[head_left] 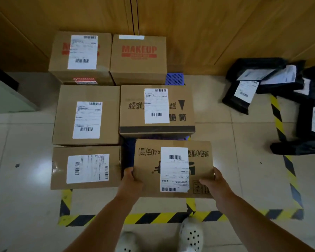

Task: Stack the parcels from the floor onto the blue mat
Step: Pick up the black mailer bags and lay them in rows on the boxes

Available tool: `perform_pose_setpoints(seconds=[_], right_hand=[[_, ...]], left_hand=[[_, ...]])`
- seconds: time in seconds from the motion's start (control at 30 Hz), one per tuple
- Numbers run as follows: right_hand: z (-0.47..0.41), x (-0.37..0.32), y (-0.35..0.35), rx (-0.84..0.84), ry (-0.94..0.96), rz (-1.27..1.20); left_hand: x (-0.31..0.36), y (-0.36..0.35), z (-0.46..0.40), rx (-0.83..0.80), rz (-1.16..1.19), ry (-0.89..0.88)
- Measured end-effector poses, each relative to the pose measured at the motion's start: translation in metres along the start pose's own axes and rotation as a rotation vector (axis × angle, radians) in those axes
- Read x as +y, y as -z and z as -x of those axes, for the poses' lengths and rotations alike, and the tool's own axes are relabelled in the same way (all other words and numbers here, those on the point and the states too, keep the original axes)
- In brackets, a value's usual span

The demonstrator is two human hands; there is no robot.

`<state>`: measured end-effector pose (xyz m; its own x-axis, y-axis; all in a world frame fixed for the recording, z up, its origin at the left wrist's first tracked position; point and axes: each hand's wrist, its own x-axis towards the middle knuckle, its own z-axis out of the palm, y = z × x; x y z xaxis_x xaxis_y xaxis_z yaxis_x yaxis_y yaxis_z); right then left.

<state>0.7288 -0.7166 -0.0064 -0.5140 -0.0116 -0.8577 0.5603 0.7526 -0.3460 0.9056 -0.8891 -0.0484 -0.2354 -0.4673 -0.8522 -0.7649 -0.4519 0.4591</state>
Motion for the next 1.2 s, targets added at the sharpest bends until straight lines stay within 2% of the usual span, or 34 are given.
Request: perform_pose_setpoints(seconds=[0.3,0.37,0.4,0.47,0.53,0.57,0.63,0.7,0.8,0.9,0.97,1.07,1.13,1.2], right_hand=[[-0.031,0.016,-0.010,0.065,0.069,-0.011],[-0.032,0.021,-0.011,0.121,0.086,0.002],[-0.033,0.025,-0.012,0.183,0.067,0.002],[-0.034,0.032,-0.019,0.330,-0.060,-0.067],[-0.030,0.037,-0.030,0.411,-0.282,-0.273],[-0.027,0.039,-0.036,0.371,-0.377,-0.417],[-0.022,0.046,-0.049,0.166,-0.472,-0.657],[-0.018,0.049,-0.057,-0.003,-0.476,-0.795],[-0.015,0.049,-0.058,-0.031,-0.472,-0.847],[-0.015,0.058,-0.055,0.163,-0.401,-0.633],[-0.013,0.063,-0.049,0.288,-0.299,-0.519],[-0.007,0.061,-0.035,0.411,-0.191,-0.354],[-0.007,0.059,-0.028,0.483,-0.085,-0.130],[-0.006,0.055,-0.022,0.534,-0.002,0.105]], left_hand=[[-0.015,-0.021,-0.010,-0.045,-0.227,-0.029],[-0.007,-0.024,-0.006,0.064,-0.376,-0.177],[0.000,-0.026,-0.003,0.157,-0.549,-0.308],[0.018,-0.032,-0.007,0.255,-0.866,-0.579],[0.041,-0.043,-0.017,0.170,-1.100,-0.722],[0.052,-0.049,-0.024,0.098,-1.202,-0.744],[0.071,-0.057,-0.036,-0.026,-1.314,-0.727],[0.081,-0.064,-0.041,-0.074,-1.310,-0.704],[0.084,-0.070,-0.036,-0.062,-1.240,-0.687],[0.072,-0.075,-0.024,-0.108,-1.260,-0.626],[0.059,-0.077,-0.012,-0.169,-1.182,-0.503],[0.037,-0.080,0.006,-0.205,-0.910,-0.292],[0.017,-0.087,0.015,-0.197,-0.715,-0.162],[0.005,-0.092,0.027,-0.196,-0.424,0.016]])
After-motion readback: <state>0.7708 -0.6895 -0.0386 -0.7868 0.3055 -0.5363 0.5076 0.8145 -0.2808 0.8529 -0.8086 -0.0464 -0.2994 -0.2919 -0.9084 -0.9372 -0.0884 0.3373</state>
